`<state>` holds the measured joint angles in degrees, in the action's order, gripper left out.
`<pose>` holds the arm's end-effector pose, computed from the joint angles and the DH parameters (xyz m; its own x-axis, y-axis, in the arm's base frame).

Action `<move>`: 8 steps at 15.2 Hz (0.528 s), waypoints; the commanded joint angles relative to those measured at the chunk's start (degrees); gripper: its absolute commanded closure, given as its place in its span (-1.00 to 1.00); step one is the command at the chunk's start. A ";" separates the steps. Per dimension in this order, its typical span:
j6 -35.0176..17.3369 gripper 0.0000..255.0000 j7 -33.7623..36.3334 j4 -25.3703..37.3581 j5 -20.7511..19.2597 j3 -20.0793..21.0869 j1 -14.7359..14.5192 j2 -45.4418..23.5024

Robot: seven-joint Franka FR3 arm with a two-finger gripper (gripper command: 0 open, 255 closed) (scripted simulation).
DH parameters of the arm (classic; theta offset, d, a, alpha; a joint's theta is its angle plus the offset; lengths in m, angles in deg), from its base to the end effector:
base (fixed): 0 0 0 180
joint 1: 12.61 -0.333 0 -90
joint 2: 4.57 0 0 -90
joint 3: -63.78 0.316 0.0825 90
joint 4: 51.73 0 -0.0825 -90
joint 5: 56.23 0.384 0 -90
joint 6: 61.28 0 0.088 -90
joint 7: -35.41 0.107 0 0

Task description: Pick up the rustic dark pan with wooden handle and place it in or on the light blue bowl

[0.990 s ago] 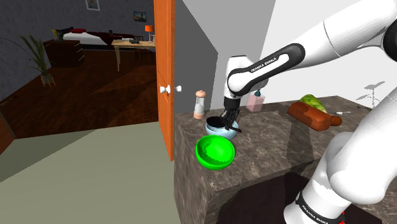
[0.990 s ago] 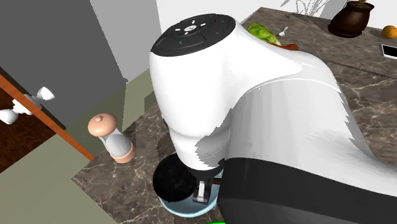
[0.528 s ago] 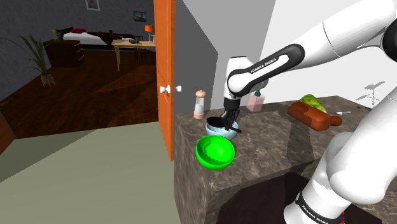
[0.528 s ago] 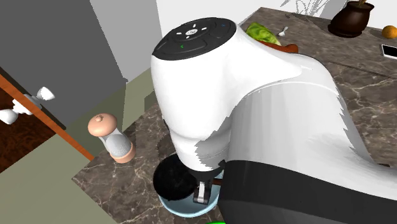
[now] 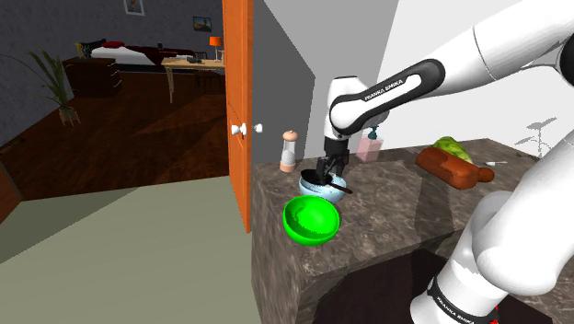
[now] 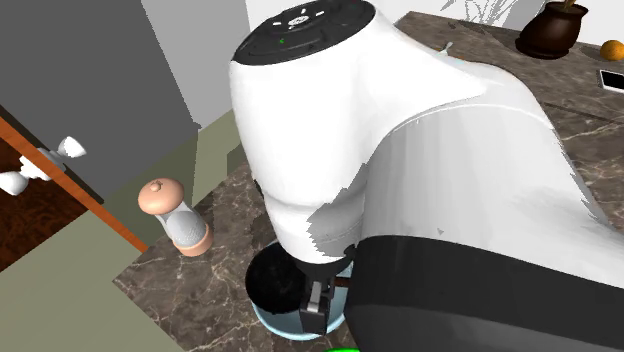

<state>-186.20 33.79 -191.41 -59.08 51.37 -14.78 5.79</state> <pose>0.4459 -0.0821 0.3638 0.9902 -0.1146 -0.0802 -0.1152 -0.9933 -0.0026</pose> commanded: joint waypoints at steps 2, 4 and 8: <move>5.47 -1.00 0.25 3.30 -0.26 0.24 0.01 2.11; 5.47 -1.00 0.25 3.29 -0.26 0.24 0.02 2.12; 5.47 -1.00 0.25 3.30 -0.26 0.24 0.02 2.11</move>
<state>-180.77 34.05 -188.11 -59.33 51.62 -14.77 7.88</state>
